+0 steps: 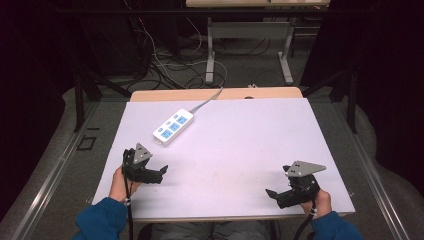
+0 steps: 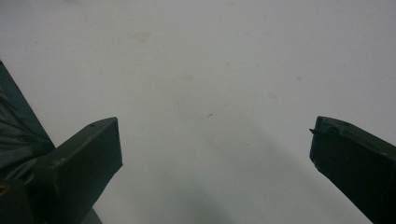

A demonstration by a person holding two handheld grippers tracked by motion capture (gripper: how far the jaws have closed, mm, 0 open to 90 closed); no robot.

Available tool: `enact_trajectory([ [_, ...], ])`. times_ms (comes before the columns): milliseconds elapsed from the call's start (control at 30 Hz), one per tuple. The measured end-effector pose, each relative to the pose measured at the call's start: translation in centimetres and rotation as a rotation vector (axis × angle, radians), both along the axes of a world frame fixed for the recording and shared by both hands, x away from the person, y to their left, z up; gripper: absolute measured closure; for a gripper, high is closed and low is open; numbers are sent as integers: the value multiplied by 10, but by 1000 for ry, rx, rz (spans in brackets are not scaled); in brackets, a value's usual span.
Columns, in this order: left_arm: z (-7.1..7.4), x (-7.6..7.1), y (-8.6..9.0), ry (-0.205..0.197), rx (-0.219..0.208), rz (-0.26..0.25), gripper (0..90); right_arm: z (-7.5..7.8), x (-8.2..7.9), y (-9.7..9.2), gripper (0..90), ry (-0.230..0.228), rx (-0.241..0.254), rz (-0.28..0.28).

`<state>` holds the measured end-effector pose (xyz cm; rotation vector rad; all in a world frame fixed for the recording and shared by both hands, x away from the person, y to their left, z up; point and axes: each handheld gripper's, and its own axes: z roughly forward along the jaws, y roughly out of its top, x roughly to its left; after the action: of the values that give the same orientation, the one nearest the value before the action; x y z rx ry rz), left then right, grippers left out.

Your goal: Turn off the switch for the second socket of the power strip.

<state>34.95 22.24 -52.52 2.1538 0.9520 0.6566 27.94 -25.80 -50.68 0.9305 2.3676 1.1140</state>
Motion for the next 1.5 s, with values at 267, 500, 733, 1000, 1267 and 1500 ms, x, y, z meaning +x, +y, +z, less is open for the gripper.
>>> enact_trajectory([
  [267,0,11,-3,13,4,3,1,0,0,0,17,5,-3,8],
  [500,2,21,-3,15,-4,13,2,0,2,0,20,17,-16,21],
  [733,4,33,-3,16,4,16,2,-1,2,1,21,8,-12,17],
  [1000,5,49,-9,32,-4,15,2,-2,2,1,23,18,-2,8],
  [1267,8,63,-12,45,-26,13,2,-3,4,1,24,13,-7,20],
  [1500,10,74,-14,51,-26,20,1,-3,4,1,25,26,-4,14],
])
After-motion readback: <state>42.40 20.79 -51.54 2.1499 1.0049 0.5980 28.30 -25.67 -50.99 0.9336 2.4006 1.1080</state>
